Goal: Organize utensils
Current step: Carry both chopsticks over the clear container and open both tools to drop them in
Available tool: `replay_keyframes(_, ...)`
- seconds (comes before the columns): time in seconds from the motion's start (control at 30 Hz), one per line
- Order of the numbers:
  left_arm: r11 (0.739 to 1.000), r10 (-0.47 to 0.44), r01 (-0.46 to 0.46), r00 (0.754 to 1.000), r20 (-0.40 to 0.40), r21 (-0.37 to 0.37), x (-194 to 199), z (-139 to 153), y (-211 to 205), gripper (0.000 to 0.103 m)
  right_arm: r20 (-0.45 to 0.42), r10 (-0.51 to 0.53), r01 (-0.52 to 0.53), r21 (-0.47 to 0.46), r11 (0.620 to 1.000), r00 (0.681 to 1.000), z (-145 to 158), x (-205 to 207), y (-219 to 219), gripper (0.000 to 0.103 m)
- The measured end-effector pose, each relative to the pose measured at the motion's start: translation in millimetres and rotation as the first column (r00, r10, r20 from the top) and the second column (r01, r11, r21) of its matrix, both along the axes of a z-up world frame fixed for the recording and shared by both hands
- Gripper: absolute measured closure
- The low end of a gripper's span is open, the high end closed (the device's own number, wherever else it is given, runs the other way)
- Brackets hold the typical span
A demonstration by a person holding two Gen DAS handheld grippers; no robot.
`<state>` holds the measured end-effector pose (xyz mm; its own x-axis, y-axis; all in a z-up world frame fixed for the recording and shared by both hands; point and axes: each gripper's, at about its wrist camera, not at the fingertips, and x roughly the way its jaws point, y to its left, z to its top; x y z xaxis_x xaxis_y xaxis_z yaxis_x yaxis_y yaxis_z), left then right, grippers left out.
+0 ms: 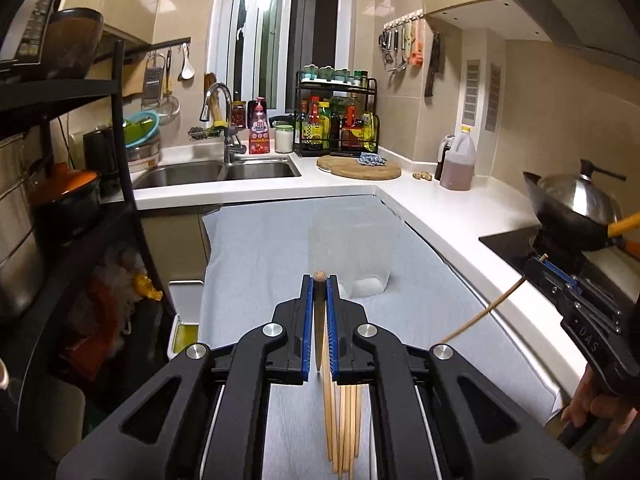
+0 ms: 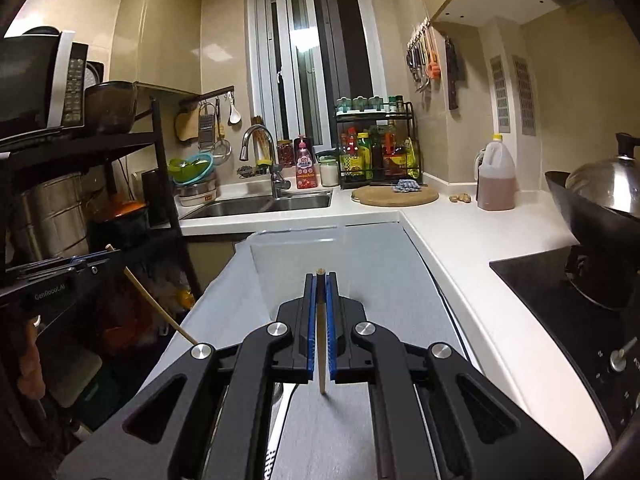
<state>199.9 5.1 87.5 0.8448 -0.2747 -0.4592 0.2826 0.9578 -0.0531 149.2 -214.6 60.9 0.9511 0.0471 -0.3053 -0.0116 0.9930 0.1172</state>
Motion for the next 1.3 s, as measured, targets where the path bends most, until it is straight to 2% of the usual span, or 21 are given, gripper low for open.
replay_keyframes(0.27,1.000,-0.004,0.005,1.000,-0.016,0.029,30.3,39.4,-6.0,0.096,0.029,0.014,-0.014,-0.006,1.000,0.999,39.9,28.7,-2.4,0.098)
replay_keyframes(0.43,1.000,-0.003,0.003,1.000,-0.012,0.028,47.9,73.3,-10.1,0.096,0.106,0.042,-0.041,-0.012,0.999,0.993,86.7,49.3,-3.4,0.098)
replay_keyframes(0.57,1.000,-0.011,0.010,1.000,0.027,0.010,60.4,105.7,-14.8,0.096,0.166,0.058,-0.056,-0.019,0.998,0.984,126.6,73.0,-2.0,0.098)
replay_keyframes(0.73,1.000,-0.029,0.029,0.997,0.074,-0.002,80.3,134.0,-28.8,0.096,0.225,0.049,-0.034,-0.067,0.997,0.973,152.2,101.9,5.1,0.098)
replay_keyframes(0.9,0.999,-0.050,0.050,0.996,0.077,0.003,104.5,132.9,-47.6,0.096,0.210,0.040,-0.023,-0.085,0.996,0.977,145.6,134.7,4.3,0.098)
replay_keyframes(1.07,0.998,-0.057,0.057,0.998,0.021,0.017,136.9,105.0,-61.1,0.096,0.133,0.036,-0.027,-0.065,0.998,0.991,115.9,168.2,-4.4,0.098)
replay_keyframes(1.3,0.998,-0.043,0.045,0.998,-0.052,0.043,170.6,60.1,-65.7,0.096,0.061,0.038,-0.035,-0.044,0.998,0.997,78.2,188.1,-9.4,0.098)
